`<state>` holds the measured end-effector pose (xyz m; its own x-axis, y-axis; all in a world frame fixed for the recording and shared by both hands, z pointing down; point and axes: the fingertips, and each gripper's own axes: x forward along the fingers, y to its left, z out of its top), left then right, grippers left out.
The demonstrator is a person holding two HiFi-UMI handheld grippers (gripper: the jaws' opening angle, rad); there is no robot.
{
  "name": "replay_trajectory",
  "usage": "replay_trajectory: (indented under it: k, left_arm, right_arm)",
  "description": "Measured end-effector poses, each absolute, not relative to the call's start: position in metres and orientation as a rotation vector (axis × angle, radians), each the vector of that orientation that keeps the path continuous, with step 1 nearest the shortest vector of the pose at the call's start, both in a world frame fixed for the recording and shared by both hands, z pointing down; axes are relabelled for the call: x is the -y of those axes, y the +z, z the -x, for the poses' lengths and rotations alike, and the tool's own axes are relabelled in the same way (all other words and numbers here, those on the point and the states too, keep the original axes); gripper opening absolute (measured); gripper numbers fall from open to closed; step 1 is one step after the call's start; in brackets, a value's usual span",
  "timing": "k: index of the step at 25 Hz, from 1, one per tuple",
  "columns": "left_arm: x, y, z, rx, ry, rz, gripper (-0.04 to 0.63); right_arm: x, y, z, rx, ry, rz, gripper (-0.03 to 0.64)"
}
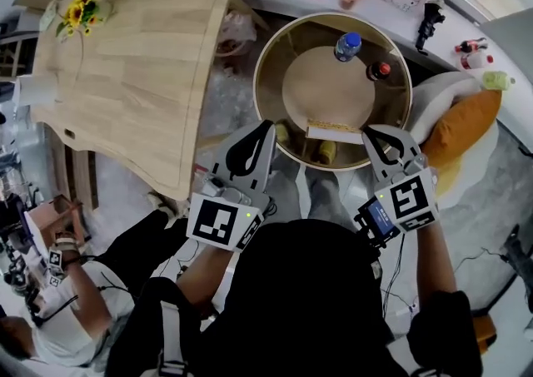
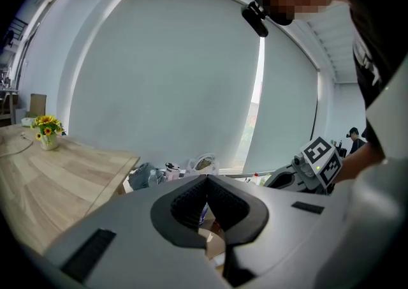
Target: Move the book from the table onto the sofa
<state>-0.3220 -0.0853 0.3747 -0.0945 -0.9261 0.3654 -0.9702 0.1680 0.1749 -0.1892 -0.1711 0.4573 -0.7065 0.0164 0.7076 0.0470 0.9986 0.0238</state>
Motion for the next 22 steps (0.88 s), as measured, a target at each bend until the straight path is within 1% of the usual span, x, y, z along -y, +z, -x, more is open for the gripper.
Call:
replay_trajectory:
  k: [2,4,7,9,12,19,22]
  left_arm:
    - [0.084,0.386,0.322,2.045,0.163,-1.794,0.006]
    - [0.084,0.395,0.322,2.032,0.173,-1.793,0.006]
    - [0.083,0.407,0.323,2.022,0.180,-1.788,0.006]
    - [0.081,0.416,0.325,2.019,0.176,-1.774,0.006]
    - [0.077,0.428,0.329,2.012,0.175,-1.759,0.006]
    - [0.064,0.459,0.340,1.991,0.176,-1.723,0.006]
    - [0.065,0.469,0.346,1.985,0.168,-1.717,0.006]
  right_arm:
    - [0.166,0.469,0.190,2.340,-0.042,0.070,0.017]
    - [0.159,0.481,0.190,2.323,-0.024,0.111,0.060]
    - [0.149,0.501,0.191,2.295,-0.007,0.163,0.094]
    - [0.142,0.513,0.193,2.276,-0.015,0.195,0.142]
    - [0.132,0.529,0.197,2.247,-0.035,0.240,0.188]
    - [0.113,0.574,0.204,2.164,-0.093,0.344,0.221]
    - [0.106,0.596,0.208,2.129,-0.152,0.391,0.222]
